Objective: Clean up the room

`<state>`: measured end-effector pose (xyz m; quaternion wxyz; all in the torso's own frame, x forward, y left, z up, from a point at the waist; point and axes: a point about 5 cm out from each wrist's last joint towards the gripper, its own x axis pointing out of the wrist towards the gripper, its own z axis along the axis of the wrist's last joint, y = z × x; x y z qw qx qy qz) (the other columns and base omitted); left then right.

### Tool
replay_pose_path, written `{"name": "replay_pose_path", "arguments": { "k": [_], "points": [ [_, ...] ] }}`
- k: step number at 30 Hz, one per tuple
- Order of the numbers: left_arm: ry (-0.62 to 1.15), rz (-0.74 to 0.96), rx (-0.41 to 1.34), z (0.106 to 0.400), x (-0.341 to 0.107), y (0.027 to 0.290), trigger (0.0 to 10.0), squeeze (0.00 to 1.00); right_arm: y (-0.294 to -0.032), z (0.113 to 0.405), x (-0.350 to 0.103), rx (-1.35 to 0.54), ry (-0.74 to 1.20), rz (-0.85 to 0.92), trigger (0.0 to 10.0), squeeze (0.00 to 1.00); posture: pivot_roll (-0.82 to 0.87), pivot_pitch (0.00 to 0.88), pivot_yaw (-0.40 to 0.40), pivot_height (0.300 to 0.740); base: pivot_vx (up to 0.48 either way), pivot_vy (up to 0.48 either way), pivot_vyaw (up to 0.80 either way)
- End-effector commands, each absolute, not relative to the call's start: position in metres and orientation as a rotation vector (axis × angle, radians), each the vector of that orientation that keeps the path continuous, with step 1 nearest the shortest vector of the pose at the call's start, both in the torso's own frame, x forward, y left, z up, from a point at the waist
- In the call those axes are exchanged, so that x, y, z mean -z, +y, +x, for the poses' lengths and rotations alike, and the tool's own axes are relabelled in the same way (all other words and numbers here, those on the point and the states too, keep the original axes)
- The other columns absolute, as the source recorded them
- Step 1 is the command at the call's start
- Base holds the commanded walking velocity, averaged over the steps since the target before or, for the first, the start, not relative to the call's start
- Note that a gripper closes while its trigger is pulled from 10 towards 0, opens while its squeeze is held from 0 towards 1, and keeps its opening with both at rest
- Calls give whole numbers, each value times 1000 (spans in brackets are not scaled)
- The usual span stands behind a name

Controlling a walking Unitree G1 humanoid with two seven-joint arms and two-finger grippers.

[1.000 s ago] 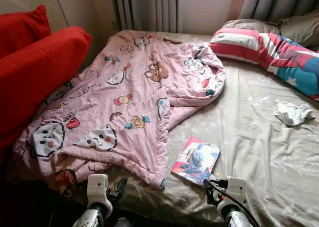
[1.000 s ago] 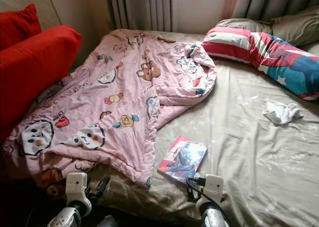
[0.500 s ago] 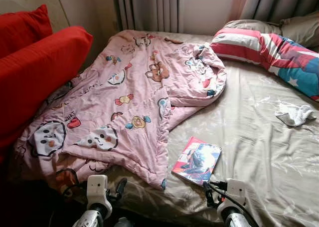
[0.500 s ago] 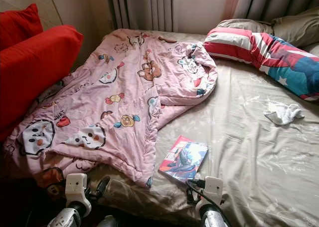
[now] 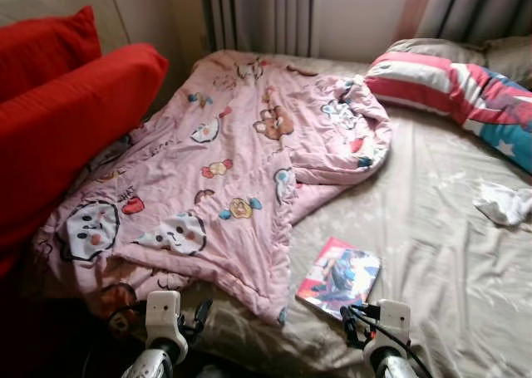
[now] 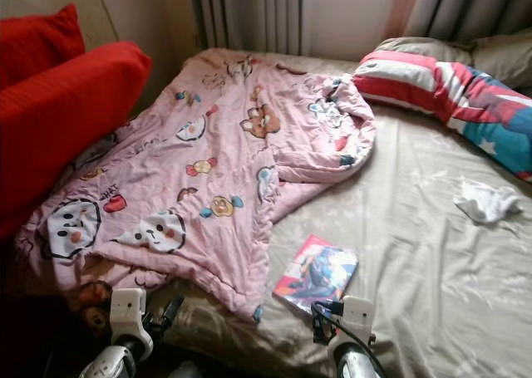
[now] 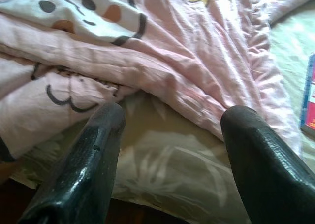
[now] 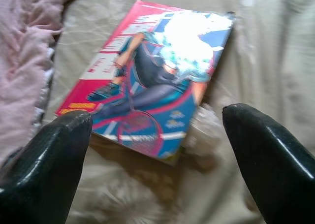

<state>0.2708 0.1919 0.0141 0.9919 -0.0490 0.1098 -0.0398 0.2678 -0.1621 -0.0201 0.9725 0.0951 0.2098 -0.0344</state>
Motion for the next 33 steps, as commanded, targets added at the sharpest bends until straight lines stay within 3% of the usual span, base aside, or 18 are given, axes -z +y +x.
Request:
{"name": "replay_pose_path", "arguments": {
  "k": [1, 7, 15, 33],
  "points": [
    [234, -98, 81, 268, -11, 193, 10000, 0, -164, 263, 26, 85, 459, 196, 10000, 0, -38, 199, 37, 643, 307, 0, 0],
    [232, -95, 81, 268, -12, 193, 10000, 0, -166, 263, 26, 121, 466, 219, 10000, 0, -37, 202, 37, 643, 298, 0, 0],
    [225, -90, 87, 267, -13, 194, 10000, 0, -170, 263, 29, 204, 512, 320, 10000, 0, -22, 217, 45, 643, 0, 0, 0],
    [208, -79, 107, 267, -19, 193, 10000, 0, -175, 278, 15, 204, 443, 322, 10000, 0, -6, 236, 60, 633, 0, 0, 0]
  ]
}}
